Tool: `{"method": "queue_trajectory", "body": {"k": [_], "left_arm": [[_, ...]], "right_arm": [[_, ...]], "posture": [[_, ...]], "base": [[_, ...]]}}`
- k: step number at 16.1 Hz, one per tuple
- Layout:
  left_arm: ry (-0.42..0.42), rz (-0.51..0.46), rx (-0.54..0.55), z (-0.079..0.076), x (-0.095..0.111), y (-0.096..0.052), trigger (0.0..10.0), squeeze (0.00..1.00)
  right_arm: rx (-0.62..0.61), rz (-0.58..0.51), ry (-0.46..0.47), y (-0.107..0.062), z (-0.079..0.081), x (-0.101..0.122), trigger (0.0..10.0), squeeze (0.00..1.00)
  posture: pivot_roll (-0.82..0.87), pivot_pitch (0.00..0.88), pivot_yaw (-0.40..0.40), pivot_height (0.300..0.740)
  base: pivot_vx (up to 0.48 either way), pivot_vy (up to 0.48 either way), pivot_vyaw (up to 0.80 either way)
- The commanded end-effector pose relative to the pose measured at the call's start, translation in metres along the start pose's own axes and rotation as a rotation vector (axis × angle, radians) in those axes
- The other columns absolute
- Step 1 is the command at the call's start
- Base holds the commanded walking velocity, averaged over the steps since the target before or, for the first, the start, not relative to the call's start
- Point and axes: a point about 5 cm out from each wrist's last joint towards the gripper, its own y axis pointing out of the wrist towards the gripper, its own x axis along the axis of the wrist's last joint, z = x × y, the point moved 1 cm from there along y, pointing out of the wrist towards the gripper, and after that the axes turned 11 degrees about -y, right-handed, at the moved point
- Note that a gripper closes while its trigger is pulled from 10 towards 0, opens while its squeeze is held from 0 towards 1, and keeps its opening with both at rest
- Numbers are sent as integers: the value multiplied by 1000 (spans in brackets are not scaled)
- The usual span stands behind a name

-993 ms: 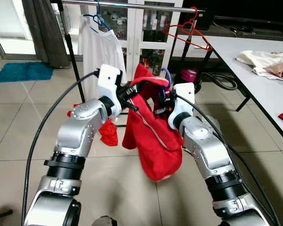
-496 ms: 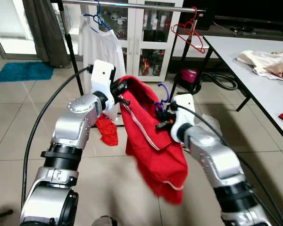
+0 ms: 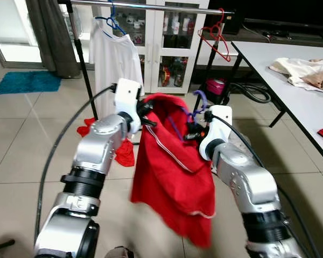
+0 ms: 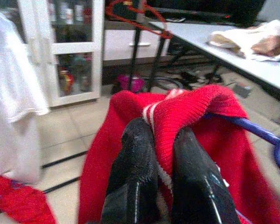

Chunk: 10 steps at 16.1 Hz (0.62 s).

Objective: Hang hanger

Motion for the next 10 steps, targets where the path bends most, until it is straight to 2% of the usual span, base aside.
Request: {"method": "queue_trajectory", "body": {"k": [1, 2, 4, 5, 6, 7, 8, 9, 10], "left_arm": [[-15, -15, -23, -7, 3, 1, 0, 0], [-19, -11, -23, -9, 2, 2, 0, 0], [-53, -7, -37, -13, 0, 4, 0, 0], [-78, -7, -57, -18, -1, 4, 0, 0], [-87, -7, -66, -20, -1, 5, 0, 0], [-88, -11, -70, -23, -1, 5, 0, 0], [-95, -38, -59, -23, 2, 6, 0, 0], [-96, -68, -33, -19, 7, 6, 0, 0], [-84, -87, 0, -12, 10, 5, 0, 0]], "right_arm": [[-141, -33, 36, 4, -19, 6, 10000, 0], [-186, -43, 48, 8, -21, 9, 10000, 0], [-167, -45, 43, 13, -14, 11, 10000, 0], [-36, -6, 4, 17, 4, 5, 10000, 0], [34, 17, -23, 18, 12, 1, 10000, 0], [38, 33, -28, 18, 15, -5, 10000, 0], [97, 84, -66, 19, 21, -17, 10000, 0], [194, 118, -144, 17, 28, -27, 10000, 0], [192, 117, -155, 16, 27, -29, 10000, 0]], "posture": [[-41, 0, -49, 740], [-40, 0, -51, 740], [-41, 0, -54, 740], [-43, 0, -54, 740], [-42, 0, -55, 740], [-43, 0, -58, 740], [-44, 0, -57, 740], [-45, 0, -57, 740], [-44, 0, -59, 740]], "base": [[0, 0, 0], [0, 0, 0], [0, 0, 0], [0, 0, 0], [0, 0, 0], [0, 0, 0], [0, 0, 0], [0, 0, 0], [0, 0, 0]]}}
